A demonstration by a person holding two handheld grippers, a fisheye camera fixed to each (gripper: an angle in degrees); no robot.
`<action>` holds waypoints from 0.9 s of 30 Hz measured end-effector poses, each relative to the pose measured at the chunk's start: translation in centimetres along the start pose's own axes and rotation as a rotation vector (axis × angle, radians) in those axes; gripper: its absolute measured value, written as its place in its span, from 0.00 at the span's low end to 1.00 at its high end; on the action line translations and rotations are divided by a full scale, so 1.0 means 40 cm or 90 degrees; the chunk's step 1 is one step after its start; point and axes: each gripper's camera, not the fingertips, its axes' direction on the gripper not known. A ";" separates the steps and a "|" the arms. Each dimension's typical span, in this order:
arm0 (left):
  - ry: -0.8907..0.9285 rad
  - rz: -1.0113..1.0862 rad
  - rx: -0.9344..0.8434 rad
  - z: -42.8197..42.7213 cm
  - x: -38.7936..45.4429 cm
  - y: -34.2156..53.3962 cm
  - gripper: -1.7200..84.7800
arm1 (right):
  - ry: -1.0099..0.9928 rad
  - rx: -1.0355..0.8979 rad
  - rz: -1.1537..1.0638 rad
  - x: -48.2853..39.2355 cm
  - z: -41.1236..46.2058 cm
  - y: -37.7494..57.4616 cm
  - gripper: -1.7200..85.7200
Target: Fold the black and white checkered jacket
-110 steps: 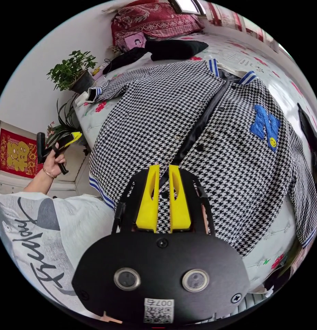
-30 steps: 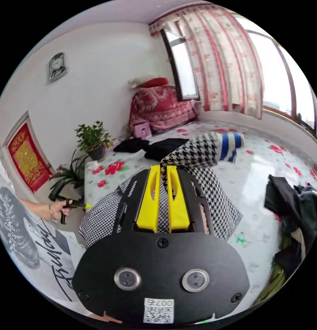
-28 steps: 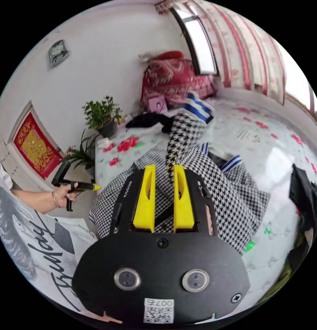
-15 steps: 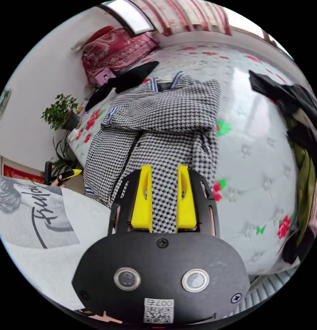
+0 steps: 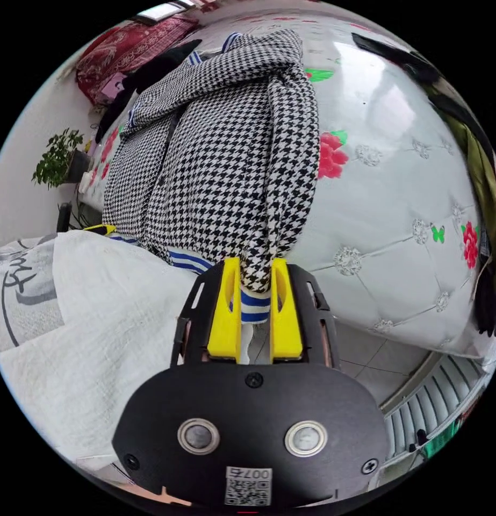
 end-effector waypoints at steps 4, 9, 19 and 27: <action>0.112 0.051 0.048 -0.124 0.008 -0.008 0.10 | -0.165 0.041 -0.016 0.076 -0.102 -0.030 0.07; 0.288 0.099 0.173 -0.322 -0.005 -0.121 0.08 | -0.383 0.166 -0.015 0.189 -0.273 -0.120 0.06; 0.169 -0.034 0.317 -0.533 -0.111 -0.700 0.17 | -0.266 0.291 0.022 0.271 -0.576 -0.636 0.09; -0.034 -0.047 0.361 -0.361 -0.287 -0.643 0.17 | -0.207 0.311 0.087 0.483 -0.446 -0.562 0.12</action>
